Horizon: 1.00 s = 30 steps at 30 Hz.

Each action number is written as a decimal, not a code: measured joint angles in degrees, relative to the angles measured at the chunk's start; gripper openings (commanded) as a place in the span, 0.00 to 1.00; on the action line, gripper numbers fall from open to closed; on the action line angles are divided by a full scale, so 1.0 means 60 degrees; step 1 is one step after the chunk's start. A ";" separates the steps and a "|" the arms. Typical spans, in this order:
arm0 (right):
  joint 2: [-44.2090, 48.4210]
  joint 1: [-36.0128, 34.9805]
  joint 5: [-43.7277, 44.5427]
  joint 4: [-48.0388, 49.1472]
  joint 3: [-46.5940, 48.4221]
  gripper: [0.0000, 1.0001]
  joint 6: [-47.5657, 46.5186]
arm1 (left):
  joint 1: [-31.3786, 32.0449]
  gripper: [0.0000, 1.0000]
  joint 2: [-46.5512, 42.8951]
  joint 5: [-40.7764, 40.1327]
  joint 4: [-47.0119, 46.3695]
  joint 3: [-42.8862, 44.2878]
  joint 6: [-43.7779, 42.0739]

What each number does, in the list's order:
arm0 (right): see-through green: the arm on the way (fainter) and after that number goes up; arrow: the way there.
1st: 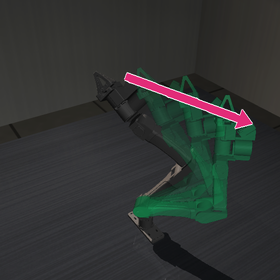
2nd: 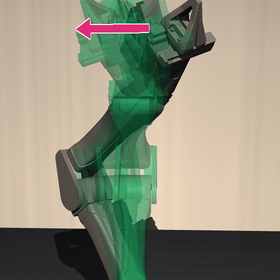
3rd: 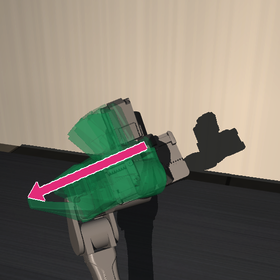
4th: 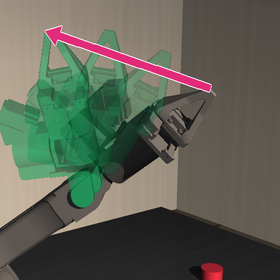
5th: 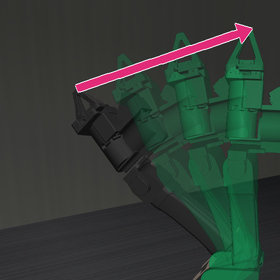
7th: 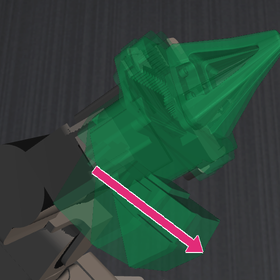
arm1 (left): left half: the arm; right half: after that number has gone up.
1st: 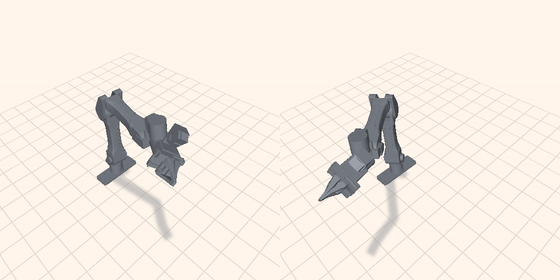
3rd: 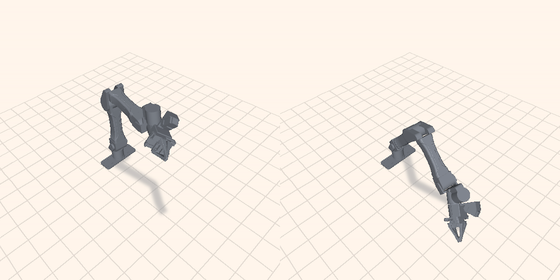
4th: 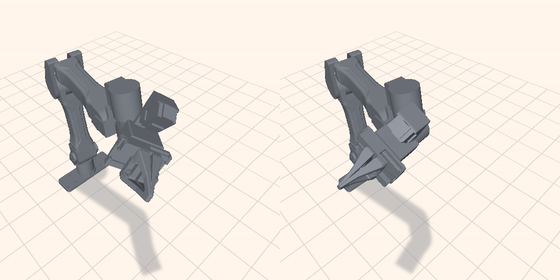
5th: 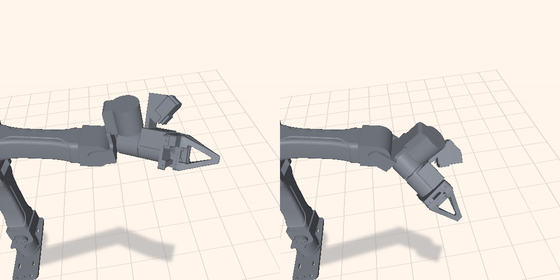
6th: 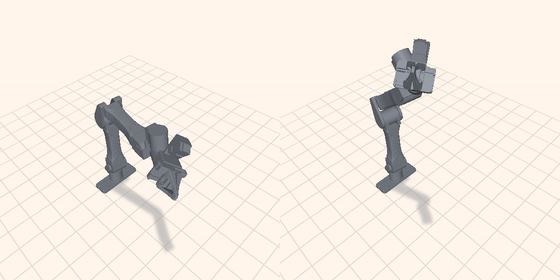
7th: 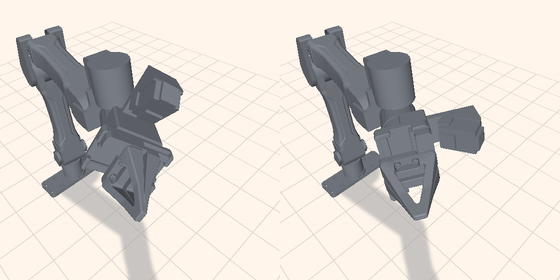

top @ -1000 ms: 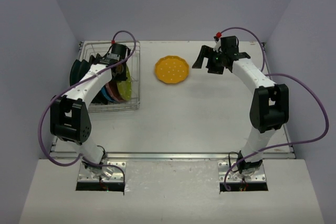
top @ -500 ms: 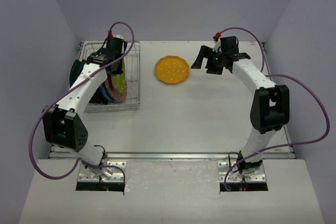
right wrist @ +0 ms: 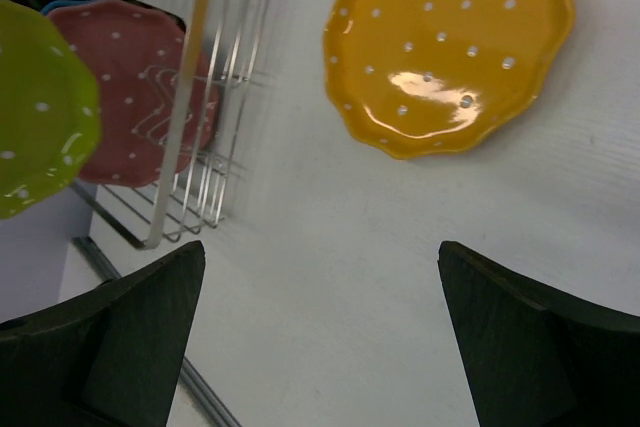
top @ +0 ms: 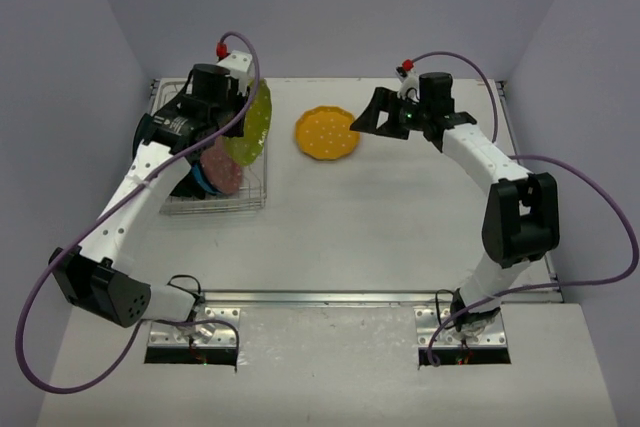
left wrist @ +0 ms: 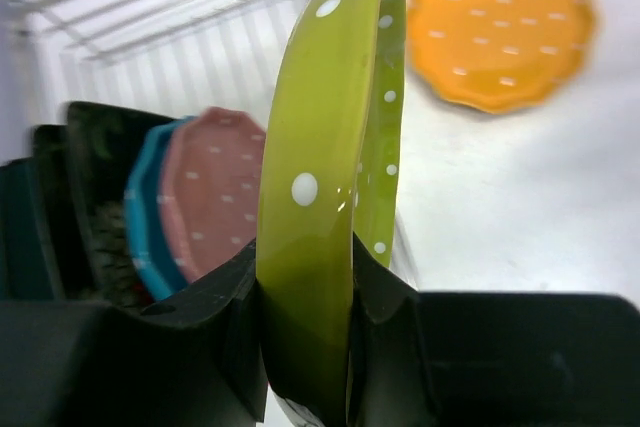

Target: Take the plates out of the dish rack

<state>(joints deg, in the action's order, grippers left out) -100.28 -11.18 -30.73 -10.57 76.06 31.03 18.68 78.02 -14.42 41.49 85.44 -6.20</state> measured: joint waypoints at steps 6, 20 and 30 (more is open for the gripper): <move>0.1051 -0.0069 -0.1950 0.2846 -0.1515 0.99 0.0977 | -0.0338 0.00 -0.0426 0.4114 0.0250 -0.0342 0.1096; 0.1162 -0.1686 -0.3856 0.4638 -0.1842 0.43 0.1343 | -0.0907 0.00 0.0463 1.0038 -0.0700 -0.1117 0.3127; 0.1131 -0.1597 -0.4337 0.4482 -0.1816 0.00 0.1366 | -0.1456 0.75 0.0758 1.1045 -0.1211 -0.1237 0.3445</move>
<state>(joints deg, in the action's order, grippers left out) -93.49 -20.77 -56.75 16.32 65.17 39.22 9.95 82.57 51.85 34.22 78.02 14.47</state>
